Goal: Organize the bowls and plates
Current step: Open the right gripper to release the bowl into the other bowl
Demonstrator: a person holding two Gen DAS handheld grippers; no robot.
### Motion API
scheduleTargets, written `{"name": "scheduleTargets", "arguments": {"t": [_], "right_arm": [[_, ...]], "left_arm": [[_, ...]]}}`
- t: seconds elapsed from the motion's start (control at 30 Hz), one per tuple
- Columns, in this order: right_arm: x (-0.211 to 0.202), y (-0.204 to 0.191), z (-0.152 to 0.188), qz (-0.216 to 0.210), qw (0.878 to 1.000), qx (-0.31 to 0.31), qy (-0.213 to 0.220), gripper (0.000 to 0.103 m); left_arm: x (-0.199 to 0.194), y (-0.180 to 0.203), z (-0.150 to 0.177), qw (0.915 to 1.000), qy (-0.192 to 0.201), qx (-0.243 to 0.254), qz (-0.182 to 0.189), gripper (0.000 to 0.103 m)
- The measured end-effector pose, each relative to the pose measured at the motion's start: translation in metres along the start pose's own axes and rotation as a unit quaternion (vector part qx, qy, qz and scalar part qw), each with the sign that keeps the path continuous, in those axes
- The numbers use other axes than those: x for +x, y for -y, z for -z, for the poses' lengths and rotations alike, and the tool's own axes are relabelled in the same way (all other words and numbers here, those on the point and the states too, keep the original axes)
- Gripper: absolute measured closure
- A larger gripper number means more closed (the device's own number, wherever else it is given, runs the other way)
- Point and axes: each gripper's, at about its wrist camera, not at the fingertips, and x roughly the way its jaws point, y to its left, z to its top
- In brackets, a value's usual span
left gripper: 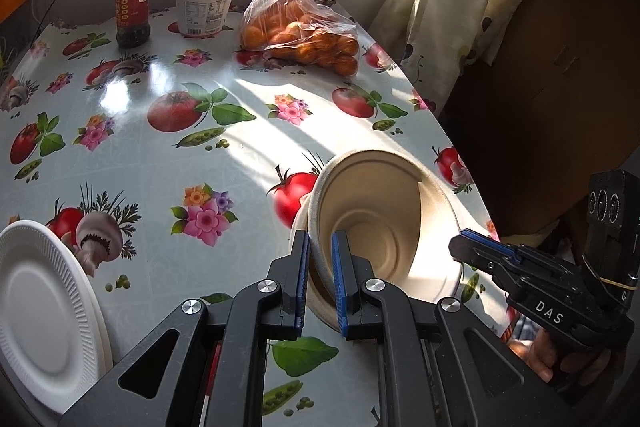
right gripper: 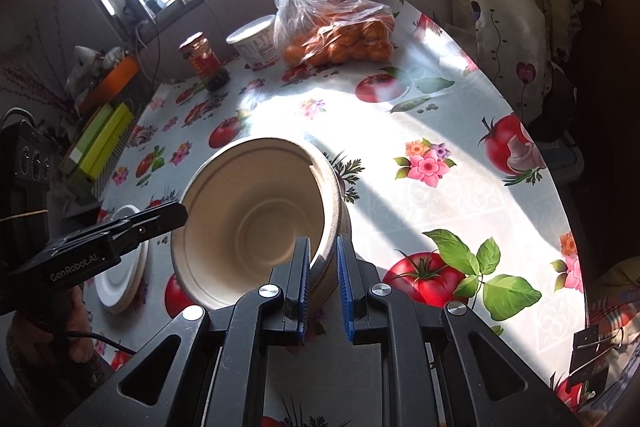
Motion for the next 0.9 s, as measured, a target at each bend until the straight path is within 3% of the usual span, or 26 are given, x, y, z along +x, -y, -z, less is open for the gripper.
{"name": "scheduleTargets", "arguments": {"t": [0.9], "right_arm": [[0.014,0.005,0.002,0.002,1.000,0.005,-0.011,0.087]], "left_arm": [[0.016,-0.006,0.006,0.9998,-0.019,-0.011,-0.005,0.092]]}}
